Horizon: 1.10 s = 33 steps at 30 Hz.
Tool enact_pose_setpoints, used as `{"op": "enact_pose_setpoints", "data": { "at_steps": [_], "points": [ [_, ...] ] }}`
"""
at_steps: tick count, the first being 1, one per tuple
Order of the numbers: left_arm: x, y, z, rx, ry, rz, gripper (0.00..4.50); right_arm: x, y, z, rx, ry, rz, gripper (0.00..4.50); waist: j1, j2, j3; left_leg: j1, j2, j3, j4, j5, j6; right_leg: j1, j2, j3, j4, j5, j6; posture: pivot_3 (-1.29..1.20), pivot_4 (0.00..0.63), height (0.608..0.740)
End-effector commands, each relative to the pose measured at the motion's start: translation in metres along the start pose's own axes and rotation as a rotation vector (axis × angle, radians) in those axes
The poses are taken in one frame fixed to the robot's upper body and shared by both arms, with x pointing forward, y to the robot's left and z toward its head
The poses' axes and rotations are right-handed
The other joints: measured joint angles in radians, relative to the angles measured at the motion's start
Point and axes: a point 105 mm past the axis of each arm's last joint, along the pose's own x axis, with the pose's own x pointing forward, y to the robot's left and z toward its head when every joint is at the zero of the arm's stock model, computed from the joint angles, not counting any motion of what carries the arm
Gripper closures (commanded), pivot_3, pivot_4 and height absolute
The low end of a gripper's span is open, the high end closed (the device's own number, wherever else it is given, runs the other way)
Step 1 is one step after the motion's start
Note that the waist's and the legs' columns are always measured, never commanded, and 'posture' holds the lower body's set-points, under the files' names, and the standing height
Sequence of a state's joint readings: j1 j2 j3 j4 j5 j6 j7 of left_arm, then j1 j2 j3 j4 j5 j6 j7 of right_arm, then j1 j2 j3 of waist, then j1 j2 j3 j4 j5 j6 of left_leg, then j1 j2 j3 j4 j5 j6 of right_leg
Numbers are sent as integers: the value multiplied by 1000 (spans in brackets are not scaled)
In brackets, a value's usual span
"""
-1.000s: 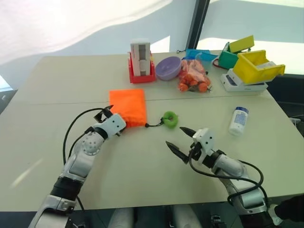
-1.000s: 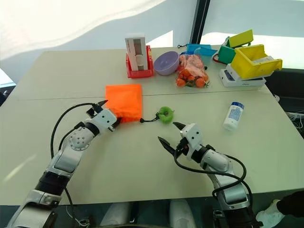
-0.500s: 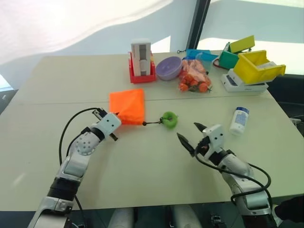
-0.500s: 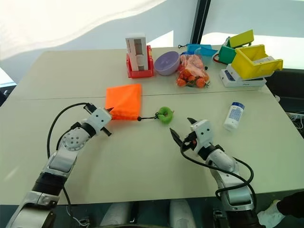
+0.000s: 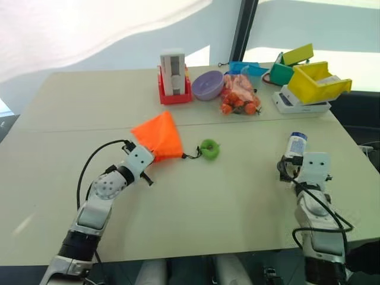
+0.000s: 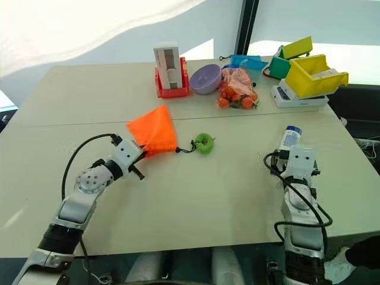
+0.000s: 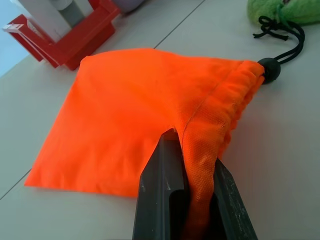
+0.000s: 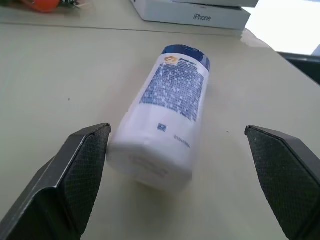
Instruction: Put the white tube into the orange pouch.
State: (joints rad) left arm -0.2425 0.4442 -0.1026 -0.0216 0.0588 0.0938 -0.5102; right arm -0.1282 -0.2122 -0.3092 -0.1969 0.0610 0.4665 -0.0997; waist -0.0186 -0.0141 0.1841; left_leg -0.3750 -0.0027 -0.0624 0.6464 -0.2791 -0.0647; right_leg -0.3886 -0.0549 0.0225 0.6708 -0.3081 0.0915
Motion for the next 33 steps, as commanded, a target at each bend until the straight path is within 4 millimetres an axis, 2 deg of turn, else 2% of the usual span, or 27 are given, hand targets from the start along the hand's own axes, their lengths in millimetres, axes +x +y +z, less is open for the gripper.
{"op": "enact_pose_setpoints", "data": {
  "at_steps": [1,7,10,13,18,20,23,25,28,30,33],
  "points": [
    [0,4,14,19,-49,12,4469,3,-7,0,70,15,-42,0,5,0,0,0,0,0,0,0,0,0,0,0,0,0,0,0,150,740],
    [-1,5,14,22,-47,18,4469,4,-6,-2,126,22,-45,0,3,0,0,-2,0,1,0,0,0,-1,-1,0,-1,0,0,0,150,740],
    [-1,5,13,22,-45,23,4500,4,-4,-2,138,25,-34,881,0,0,0,-1,0,1,0,0,0,-1,-1,0,-1,0,0,0,150,740],
    [-2,5,13,18,-43,23,4500,2,-2,1,100,11,-23,2300,0,0,0,-1,0,1,0,0,0,-1,-1,0,0,0,0,0,150,740],
    [-3,6,11,-14,-42,31,4500,-3,13,18,16,-82,89,2300,0,0,0,-1,0,1,0,0,0,-1,-1,0,0,0,0,0,150,740],
    [-3,8,11,-50,-46,33,4500,-9,31,32,-39,-155,214,2300,-1,1,0,-1,0,1,0,0,0,-1,-1,0,0,0,0,0,150,740],
    [-2,12,13,-130,-58,33,4500,-29,65,46,-73,-228,487,2300,-2,1,0,-1,0,1,0,0,0,-1,0,0,0,0,0,0,150,740],
    [-2,13,15,-168,-61,13,4500,-61,94,46,-75,-225,792,2300,-1,1,0,-1,0,1,0,0,0,-1,1,0,0,0,0,0,150,740],
    [-1,15,16,-181,-57,-18,4500,-113,120,35,-118,-168,1173,2300,3,0,0,-1,1,0,0,0,0,0,1,-1,-1,0,1,0,150,740],
    [-1,18,17,-200,-53,-23,4500,-129,128,28,-158,-135,1296,2300,3,0,1,-2,1,-1,0,0,0,1,1,-1,-2,0,1,0,150,740],
    [1,18,23,-232,-67,-42,4500,-127,149,20,-200,-111,1339,2300,-3,-1,1,-1,0,0,2,0,0,1,1,0,-3,1,2,0,150,740]
  ]
}}
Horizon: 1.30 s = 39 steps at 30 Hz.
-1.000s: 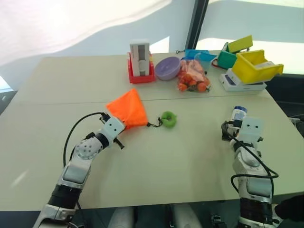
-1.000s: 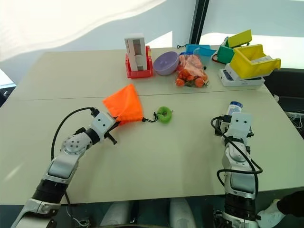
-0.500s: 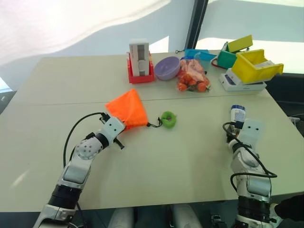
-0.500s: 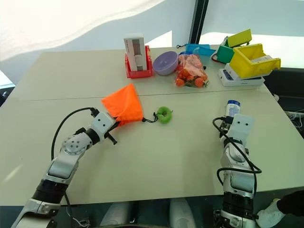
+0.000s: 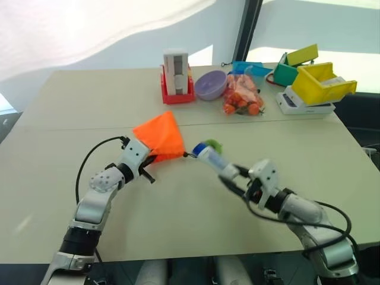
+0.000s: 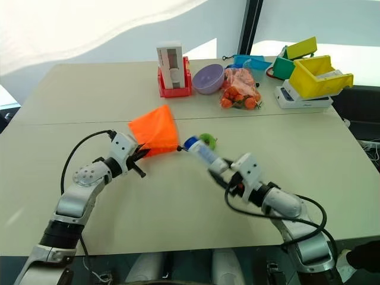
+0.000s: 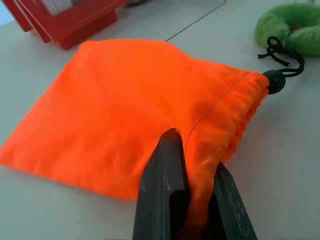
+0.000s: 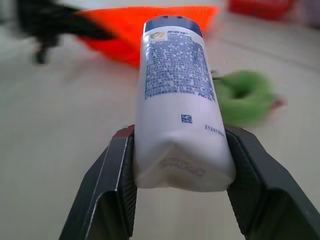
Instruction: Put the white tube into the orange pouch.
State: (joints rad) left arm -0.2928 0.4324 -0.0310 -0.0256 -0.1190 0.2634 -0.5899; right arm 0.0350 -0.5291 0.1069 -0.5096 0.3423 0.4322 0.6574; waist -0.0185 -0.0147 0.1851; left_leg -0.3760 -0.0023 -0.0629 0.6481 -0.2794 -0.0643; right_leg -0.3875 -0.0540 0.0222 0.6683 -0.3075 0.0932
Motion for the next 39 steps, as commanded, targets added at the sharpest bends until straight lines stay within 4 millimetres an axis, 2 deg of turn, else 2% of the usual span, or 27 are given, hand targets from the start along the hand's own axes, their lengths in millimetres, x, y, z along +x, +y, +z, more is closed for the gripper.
{"op": "enact_pose_setpoints", "data": {
  "at_steps": [1,5,16,22,32,39],
  "points": [
    [0,1,21,-15,-63,-19,4500,20,8,8,-61,-12,64,2300,-3,0,0,0,0,0,0,0,0,0,0,0,0,0,0,0,150,740],
    [-1,-6,28,-41,-67,-60,4500,46,16,0,-85,17,114,2300,1,-1,0,1,1,-1,1,1,0,0,3,0,0,2,-1,0,150,740],
    [-11,-21,27,-15,-33,-151,4500,68,10,2,-108,-35,62,2300,2,-1,0,-2,2,-1,0,1,0,-3,2,1,-2,2,-1,0,150,740],
    [-17,-28,18,35,21,-200,4500,71,7,10,-113,-73,40,2300,2,-1,0,-2,2,-1,0,1,0,-2,2,1,-2,2,-1,0,150,740],
    [-22,-30,17,46,33,-215,4500,57,-3,14,-133,-79,18,2300,2,-1,0,-2,2,-1,0,1,0,-2,2,1,-2,2,-1,0,150,740],
    [-24,-38,25,39,17,-252,4500,74,2,16,-149,-83,34,2300,-1,-1,0,-2,2,-1,0,1,0,-3,3,1,-1,2,-1,0,150,740]
  ]
}}
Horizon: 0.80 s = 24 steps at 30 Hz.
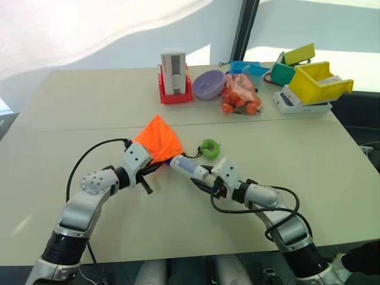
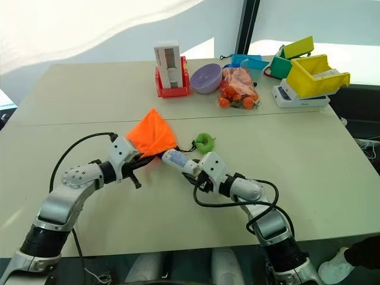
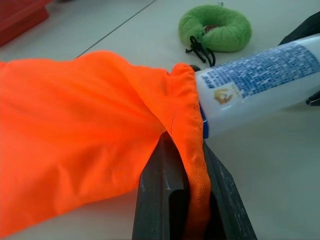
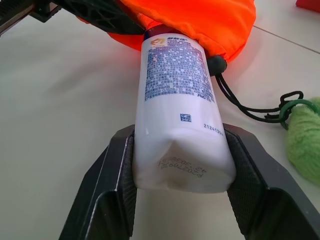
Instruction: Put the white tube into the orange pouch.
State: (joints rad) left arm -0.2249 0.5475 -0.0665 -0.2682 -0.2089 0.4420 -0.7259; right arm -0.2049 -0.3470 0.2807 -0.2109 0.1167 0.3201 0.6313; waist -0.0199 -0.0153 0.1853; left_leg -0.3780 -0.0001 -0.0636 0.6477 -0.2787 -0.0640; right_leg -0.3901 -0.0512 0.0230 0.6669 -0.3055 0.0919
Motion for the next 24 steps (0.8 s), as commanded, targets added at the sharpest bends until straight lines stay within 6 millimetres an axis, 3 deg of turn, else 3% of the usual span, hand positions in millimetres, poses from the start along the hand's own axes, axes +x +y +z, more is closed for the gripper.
{"op": "enact_pose_setpoints", "data": {
  "at_steps": [1,7,14,24],
  "points": [
    [-1,-9,12,22,-28,-39,4500,12,4,21,-53,-79,11,2300,1,0,0,0,0,0,0,0,0,0,0,0,0,0,0,0,150,740],
    [-5,-25,20,-9,-30,-128,4500,36,2,29,-90,-96,-15,2300,0,0,0,0,0,0,0,0,0,0,0,0,0,0,0,0,150,740],
    [-9,-32,16,-14,14,-174,4500,52,2,34,-99,-109,-12,2300,0,0,0,0,0,0,0,0,0,-1,0,0,0,0,0,0,150,740],
    [-19,-34,9,-28,54,-208,4500,43,-6,32,-109,-106,-36,2300,1,0,0,0,0,0,0,0,0,-1,0,0,0,0,0,0,150,740]
  ]
}}
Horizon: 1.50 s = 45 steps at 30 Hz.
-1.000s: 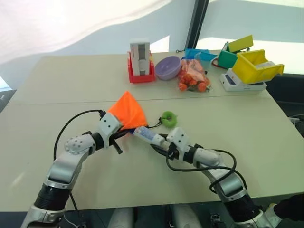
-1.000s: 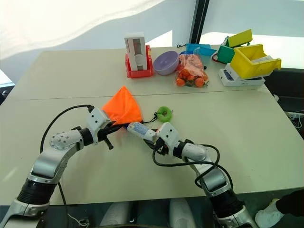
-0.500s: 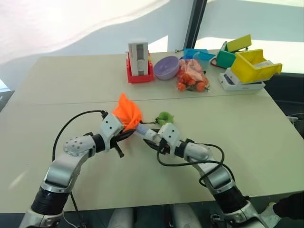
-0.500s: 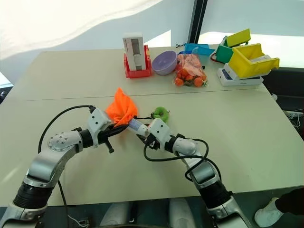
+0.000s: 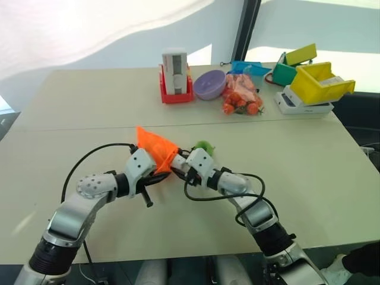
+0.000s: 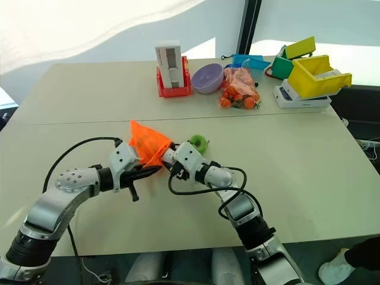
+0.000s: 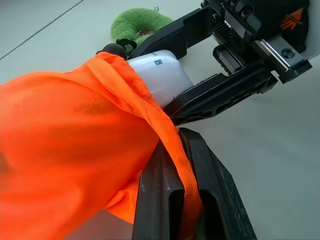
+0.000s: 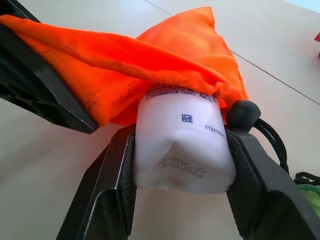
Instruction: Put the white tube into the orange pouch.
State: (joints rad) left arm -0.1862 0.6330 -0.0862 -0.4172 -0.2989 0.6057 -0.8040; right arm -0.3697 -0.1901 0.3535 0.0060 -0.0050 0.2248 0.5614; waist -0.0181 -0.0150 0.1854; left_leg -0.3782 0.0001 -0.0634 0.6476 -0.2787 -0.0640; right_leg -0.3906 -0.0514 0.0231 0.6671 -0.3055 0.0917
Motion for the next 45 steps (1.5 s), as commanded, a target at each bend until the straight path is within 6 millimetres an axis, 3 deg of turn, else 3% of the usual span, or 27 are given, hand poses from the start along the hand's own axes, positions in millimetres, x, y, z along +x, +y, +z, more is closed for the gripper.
{"op": "enact_pose_setpoints", "data": {
  "at_steps": [1,6,15,19,21,29,32,38,45],
  "points": [
    [-5,-11,7,15,-18,-63,4500,-5,-7,16,-41,-51,-10,2300,-1,0,0,0,0,0,0,0,0,0,0,0,0,0,0,0,150,740],
    [-2,-20,18,22,-40,-117,4500,10,0,19,-62,-8,23,2300,-1,0,0,0,0,0,0,0,0,0,0,0,0,0,0,0,150,740],
    [-6,-28,12,24,-7,-137,4500,26,4,24,-84,18,43,2300,-3,0,0,0,0,0,-1,0,0,-1,1,0,0,0,0,0,150,740],
    [-9,-27,10,11,1,-129,4500,22,1,24,-80,18,41,829,-4,0,0,0,0,0,-1,0,0,-1,0,0,0,0,0,0,150,740],
    [-15,-23,2,-12,20,-106,4500,12,0,25,-97,4,51,20,-5,0,0,0,0,0,-1,0,0,-1,1,0,0,0,0,0,150,740],
    [-44,-8,-30,-71,116,-33,4500,-36,3,25,-96,-4,186,20,-3,0,0,-1,1,0,-1,0,0,-1,0,0,-1,0,-1,0,150,740],
    [-56,0,-40,-86,149,4,4500,-45,-2,22,-95,20,183,20,-3,0,0,-1,1,0,-1,0,0,-1,0,0,-1,0,-1,0,150,740],
    [-74,15,-53,-90,186,68,4500,-35,-23,16,-147,55,75,20,-2,0,0,0,6,1,-1,0,0,-1,3,0,-1,1,-3,0,150,740],
    [-70,19,-52,-155,105,93,4500,-17,-18,10,-276,61,96,20,-2,0,0,0,7,2,-1,0,0,-1,3,0,-1,2,-4,0,150,740]
  ]
}}
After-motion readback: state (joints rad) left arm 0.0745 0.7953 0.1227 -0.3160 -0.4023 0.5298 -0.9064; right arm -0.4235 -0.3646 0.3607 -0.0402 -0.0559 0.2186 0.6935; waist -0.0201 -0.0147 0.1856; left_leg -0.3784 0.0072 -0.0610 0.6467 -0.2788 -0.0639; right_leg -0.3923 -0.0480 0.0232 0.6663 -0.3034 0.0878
